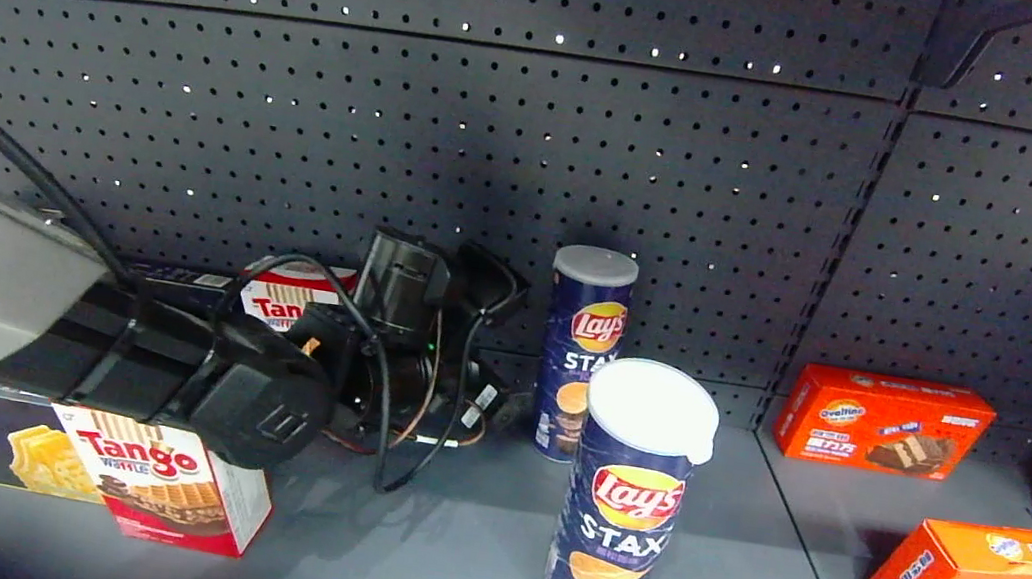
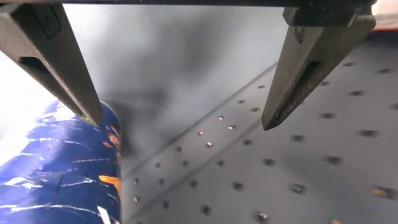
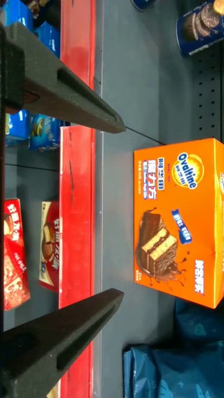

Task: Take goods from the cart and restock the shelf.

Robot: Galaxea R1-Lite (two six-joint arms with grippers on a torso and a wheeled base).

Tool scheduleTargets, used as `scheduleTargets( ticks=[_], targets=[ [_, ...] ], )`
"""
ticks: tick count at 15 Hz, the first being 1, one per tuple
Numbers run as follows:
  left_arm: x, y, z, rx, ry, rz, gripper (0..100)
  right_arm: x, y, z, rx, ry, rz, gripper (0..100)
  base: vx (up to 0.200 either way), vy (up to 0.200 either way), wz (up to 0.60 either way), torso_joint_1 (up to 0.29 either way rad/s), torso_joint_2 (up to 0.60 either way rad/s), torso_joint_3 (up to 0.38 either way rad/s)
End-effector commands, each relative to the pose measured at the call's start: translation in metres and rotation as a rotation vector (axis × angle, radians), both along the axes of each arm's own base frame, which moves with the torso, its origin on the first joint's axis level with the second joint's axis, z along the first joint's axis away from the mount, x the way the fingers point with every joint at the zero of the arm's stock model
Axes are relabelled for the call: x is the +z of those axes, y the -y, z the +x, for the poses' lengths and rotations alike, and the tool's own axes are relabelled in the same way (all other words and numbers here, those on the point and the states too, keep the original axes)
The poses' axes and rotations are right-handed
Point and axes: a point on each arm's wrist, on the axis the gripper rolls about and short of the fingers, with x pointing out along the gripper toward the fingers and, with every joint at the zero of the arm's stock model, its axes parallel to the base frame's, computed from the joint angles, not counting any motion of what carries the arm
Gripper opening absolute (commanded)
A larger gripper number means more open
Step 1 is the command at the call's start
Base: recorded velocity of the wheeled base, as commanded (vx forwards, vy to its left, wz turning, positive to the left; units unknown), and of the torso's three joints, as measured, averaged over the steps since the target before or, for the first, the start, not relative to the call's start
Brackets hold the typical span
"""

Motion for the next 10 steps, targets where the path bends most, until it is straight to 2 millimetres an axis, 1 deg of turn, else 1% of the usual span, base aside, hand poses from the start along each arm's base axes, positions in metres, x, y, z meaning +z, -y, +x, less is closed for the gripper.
scheduleTargets(
  ticks=[1,2,3,5,7,8,9,10],
  targets=[
    [0.048,-0.02,-0.021,0.017,0.065,-0.04,100,0.0,0.0,0.0,0.0,-0.001,0.0,100,0.0,0.0,0.0,0.0,0.0,0.0],
    [0.061,-0.026,-0.031,0.017,0.079,-0.047,100,0.0,0.0,0.0,0.0,-0.001,0.0,100,0.0,0.0,0.0,0.0,0.0,0.0],
    [0.078,-0.037,-0.048,0.018,0.098,-0.059,100,0.0,0.0,0.0,0.0,-0.001,0.0,100,0.0,0.0,0.0,0.0,0.0,0.0],
    [0.101,-0.057,-0.074,0.035,0.142,-0.082,100,0.0,0.0,0.0,0.0,-0.001,0.0,100,0.0,0.0,0.0,0.0,0.0,0.0],
    [0.108,-0.074,-0.102,0.034,0.164,-0.094,100,0.0,0.0,0.0,0.0,-0.001,0.0,100,0.0,0.0,0.0,0.0,0.0,0.0],
    [0.108,-0.084,-0.124,0.024,0.177,-0.103,100,0.0,0.0,0.0,0.0,-0.001,0.0,100,0.0,0.0,0.0,0.0,0.0,0.0],
    [0.107,-0.09,-0.139,0.014,0.185,-0.107,100,0.0,0.0,0.0,0.0,-0.001,0.0,100,0.0,0.0,0.0,0.0,0.0,0.0],
    [0.106,-0.092,-0.143,0.011,0.189,-0.109,100,0.0,0.0,0.0,0.0,-0.001,0.0,100,0.0,0.0,0.0,0.0,0.0,0.0]
  ],
)
